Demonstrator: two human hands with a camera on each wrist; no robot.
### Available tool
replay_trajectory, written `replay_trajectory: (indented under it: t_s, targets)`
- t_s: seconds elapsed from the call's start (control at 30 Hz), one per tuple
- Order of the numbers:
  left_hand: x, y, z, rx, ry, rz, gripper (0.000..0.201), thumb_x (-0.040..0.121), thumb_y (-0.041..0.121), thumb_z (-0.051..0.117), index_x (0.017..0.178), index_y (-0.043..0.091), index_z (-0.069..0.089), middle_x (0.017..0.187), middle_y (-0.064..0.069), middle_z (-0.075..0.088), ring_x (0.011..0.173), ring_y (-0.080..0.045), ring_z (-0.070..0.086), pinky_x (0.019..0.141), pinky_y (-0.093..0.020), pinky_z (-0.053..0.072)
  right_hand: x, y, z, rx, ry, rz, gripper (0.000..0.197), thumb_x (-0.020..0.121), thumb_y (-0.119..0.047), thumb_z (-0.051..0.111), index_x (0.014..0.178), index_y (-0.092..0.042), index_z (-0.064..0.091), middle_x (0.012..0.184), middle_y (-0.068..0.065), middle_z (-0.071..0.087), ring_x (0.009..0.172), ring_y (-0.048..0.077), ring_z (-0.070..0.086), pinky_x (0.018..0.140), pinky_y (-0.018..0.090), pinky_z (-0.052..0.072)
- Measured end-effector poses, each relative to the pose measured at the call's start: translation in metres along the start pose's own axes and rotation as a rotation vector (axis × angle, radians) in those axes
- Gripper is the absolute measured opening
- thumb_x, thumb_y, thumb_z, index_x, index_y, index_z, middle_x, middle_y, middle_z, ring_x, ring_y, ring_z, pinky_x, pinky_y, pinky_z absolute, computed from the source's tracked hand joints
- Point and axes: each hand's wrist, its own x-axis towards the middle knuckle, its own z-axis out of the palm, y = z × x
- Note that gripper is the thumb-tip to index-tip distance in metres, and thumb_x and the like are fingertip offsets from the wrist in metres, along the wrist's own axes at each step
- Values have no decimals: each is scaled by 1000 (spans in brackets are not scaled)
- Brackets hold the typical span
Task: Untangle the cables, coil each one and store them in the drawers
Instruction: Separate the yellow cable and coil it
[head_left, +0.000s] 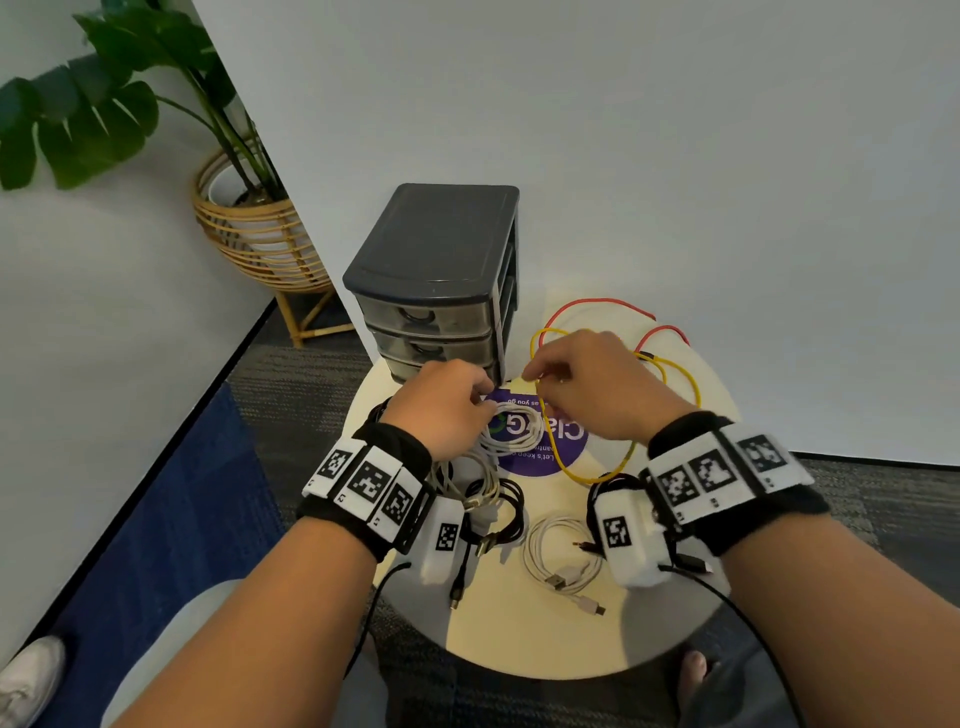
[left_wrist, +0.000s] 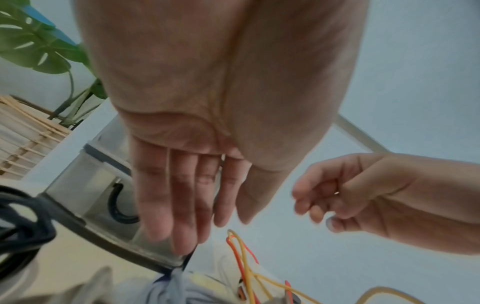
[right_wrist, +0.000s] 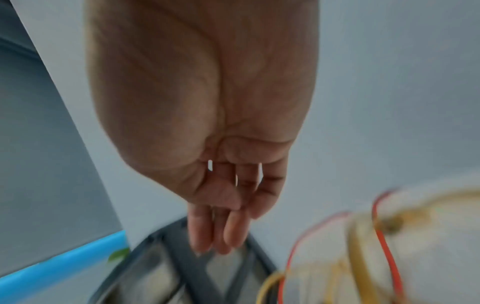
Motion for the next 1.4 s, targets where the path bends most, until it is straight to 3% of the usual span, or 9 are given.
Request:
replay_trajectory:
  t_s: [0.1,0.2,0.33,0.43,0.57,0.7,0.93,1.17,1.4]
  targets:
    - [-2,5,-2,-105,60,70,30,101,27,60,130,21,67,121,4,71,110,-11,64,99,-33,53,-16,3,-48,60,70,-54,48,78,13,53,89,-28,76,91,-11,71,89,6,65,82,27,52]
    - [-5,16,-2,-232,90,149,29,101,23,60,129,22,68,117,8,71,105,-2,64,92,-19,51,-38,16,-80,-126,-40,-13,66,70,14,46,89,-42,75,117,-12,65,111,10,56,97,36,46]
    - [-9,37,2,-305,45,252,27,101,20,62,126,23,69,117,11,70,108,1,63,96,-22,52,-51,31,-64,-382,-231,94,40,84,-10,74,104,-45,71,122,-18,52,123,13,45,111,50,33]
    - [-12,54,7,-243,-36,288,30,102,27,60,131,24,66,123,11,67,113,-1,60,101,-27,50,-48,35,-53,-353,-119,69,11,87,-35,77,97,-38,75,114,-14,60,120,17,51,107,50,36]
    - [-15,69,3,-279,-99,286,41,101,37,60,140,27,54,125,7,67,116,-7,60,101,-32,49,-42,29,-56,-72,120,-117,8,88,-29,77,95,-34,78,103,-10,68,103,17,62,97,48,47]
    - [-16,74,-24,-389,53,302,13,104,28,54,114,25,62,88,5,74,74,1,64,70,-28,46,-39,2,-63,141,322,-264,7,92,-29,74,95,-25,79,95,-9,71,94,9,65,88,34,50]
    - [-41,80,-82,-518,295,311,21,103,25,55,92,24,74,57,5,61,61,-14,60,71,-35,51,-36,-54,-126,186,448,-399,14,96,-27,70,96,-17,79,85,-4,75,85,16,70,85,41,56]
    - [-71,92,-130,-660,449,396,27,105,19,54,85,13,71,67,15,64,77,-9,65,84,-22,51,-53,-127,-205,299,655,-458,16,95,-27,70,95,-12,77,66,3,61,55,19,63,61,35,59]
    - [-84,82,-142,-570,465,340,28,104,29,55,86,15,71,100,-16,71,92,-24,63,81,-27,42,-69,-162,-256,567,1004,-431,17,86,-37,69,81,-23,77,54,-8,45,52,16,38,56,30,34]
